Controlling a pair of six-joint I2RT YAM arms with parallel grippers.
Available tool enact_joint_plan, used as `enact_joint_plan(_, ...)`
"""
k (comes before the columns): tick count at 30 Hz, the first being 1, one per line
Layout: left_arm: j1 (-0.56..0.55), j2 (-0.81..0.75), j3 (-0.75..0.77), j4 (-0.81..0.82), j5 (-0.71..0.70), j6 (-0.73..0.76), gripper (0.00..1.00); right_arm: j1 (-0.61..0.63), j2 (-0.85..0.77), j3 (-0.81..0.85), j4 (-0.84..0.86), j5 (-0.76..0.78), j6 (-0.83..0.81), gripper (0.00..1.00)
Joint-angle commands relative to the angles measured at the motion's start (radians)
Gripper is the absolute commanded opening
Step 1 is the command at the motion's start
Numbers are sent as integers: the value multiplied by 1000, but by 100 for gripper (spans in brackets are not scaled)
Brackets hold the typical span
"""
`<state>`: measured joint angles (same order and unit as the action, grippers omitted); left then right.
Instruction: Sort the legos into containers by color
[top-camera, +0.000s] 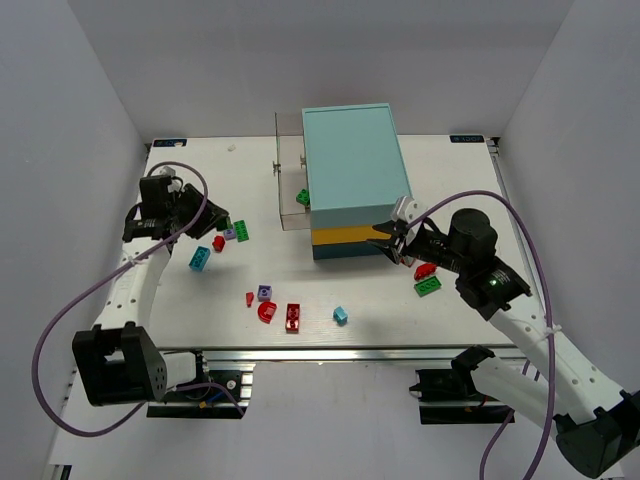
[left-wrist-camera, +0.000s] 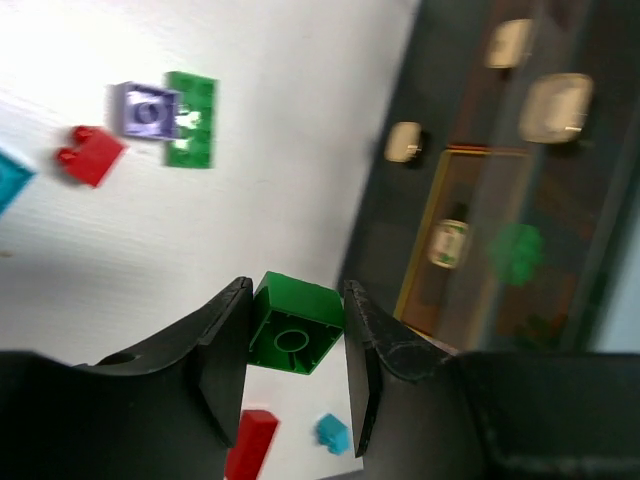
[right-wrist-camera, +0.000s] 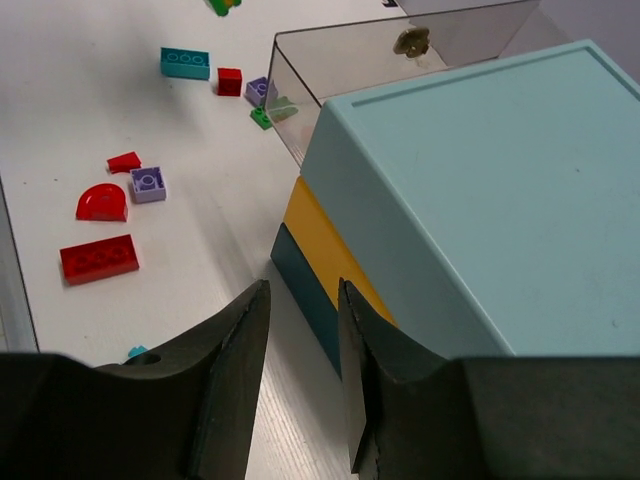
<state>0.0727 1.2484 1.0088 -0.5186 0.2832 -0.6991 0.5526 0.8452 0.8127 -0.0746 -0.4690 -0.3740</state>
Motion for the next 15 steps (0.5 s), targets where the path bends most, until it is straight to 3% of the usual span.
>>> enact_joint_plan(1,-4,-50,59,92,128,-62,18,-8,-26,-4,-2,55,23,38)
enact_joint_plan(8,-39,32,229,250,290,-151,18,-14,-55,-44,-24,81,20,38)
enact_joint_plan(15,-151,175,376,322,338,-189,17,-14,-86,-81,-42,118,7,38)
